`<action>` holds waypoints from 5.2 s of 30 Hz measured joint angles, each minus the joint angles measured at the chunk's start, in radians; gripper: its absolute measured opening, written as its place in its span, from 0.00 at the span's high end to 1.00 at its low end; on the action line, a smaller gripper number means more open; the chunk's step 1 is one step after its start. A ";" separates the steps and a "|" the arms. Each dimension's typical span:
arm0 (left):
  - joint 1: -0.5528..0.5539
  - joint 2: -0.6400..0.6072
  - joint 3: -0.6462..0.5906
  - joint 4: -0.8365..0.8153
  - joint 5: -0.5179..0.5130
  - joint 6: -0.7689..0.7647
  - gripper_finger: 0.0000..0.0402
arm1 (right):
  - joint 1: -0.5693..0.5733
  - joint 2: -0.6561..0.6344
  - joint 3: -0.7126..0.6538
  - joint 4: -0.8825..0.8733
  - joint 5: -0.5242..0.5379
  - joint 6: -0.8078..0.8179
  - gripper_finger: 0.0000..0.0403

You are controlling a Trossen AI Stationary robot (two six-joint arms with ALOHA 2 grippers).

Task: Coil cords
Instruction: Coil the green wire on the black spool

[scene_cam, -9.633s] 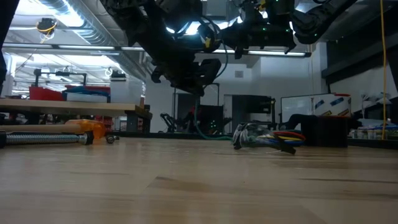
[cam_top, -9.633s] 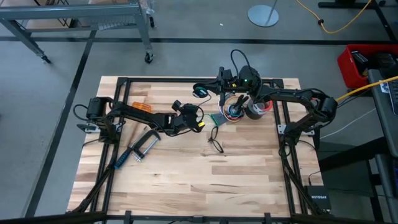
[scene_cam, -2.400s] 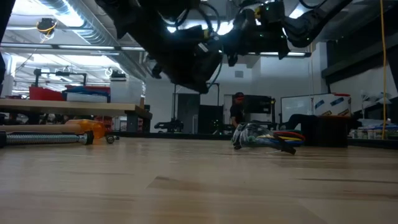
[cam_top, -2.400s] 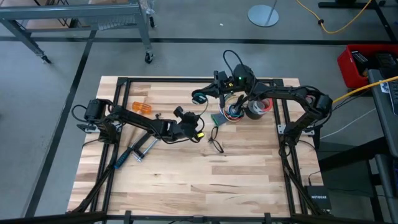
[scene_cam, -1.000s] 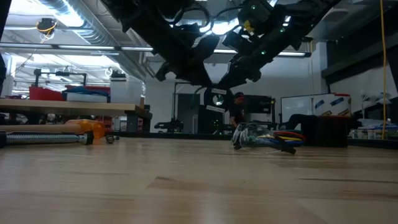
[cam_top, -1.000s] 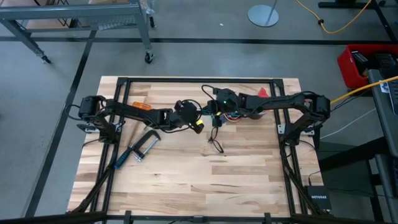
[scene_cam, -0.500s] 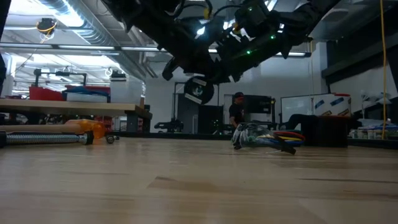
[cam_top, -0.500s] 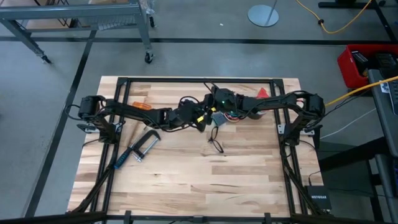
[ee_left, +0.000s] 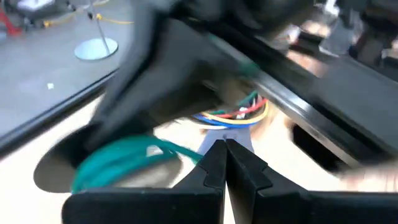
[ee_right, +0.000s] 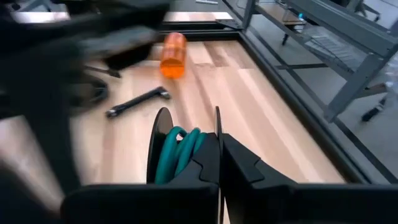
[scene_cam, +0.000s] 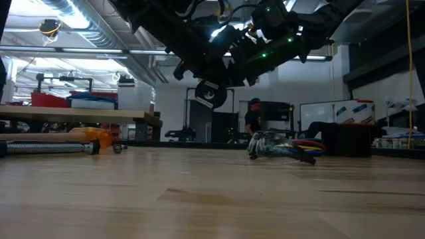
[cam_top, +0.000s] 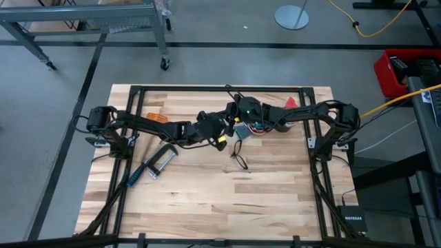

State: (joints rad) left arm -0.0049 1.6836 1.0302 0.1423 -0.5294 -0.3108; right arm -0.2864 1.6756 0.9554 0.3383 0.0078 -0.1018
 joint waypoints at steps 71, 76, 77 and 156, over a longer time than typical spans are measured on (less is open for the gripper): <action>-0.052 0.002 -0.002 -0.074 -0.131 -0.132 1.00 | -0.046 -0.006 0.002 0.088 -0.188 0.157 0.99; -0.075 0.002 -0.002 -0.128 -0.215 -0.160 1.00 | -0.086 -0.006 0.002 0.087 -0.268 0.232 0.99; -0.080 0.002 -0.002 -0.131 -0.229 -0.161 1.00 | -0.096 -0.006 0.002 0.087 -0.288 0.251 0.99; -0.057 0.002 -0.003 0.213 -0.204 -0.056 0.75 | -0.112 -0.006 0.001 0.716 -0.481 0.383 0.99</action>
State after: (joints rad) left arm -0.0617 1.6852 1.0275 0.3556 -0.7339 -0.3664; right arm -0.3986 1.6695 0.9562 1.0548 -0.4732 0.2815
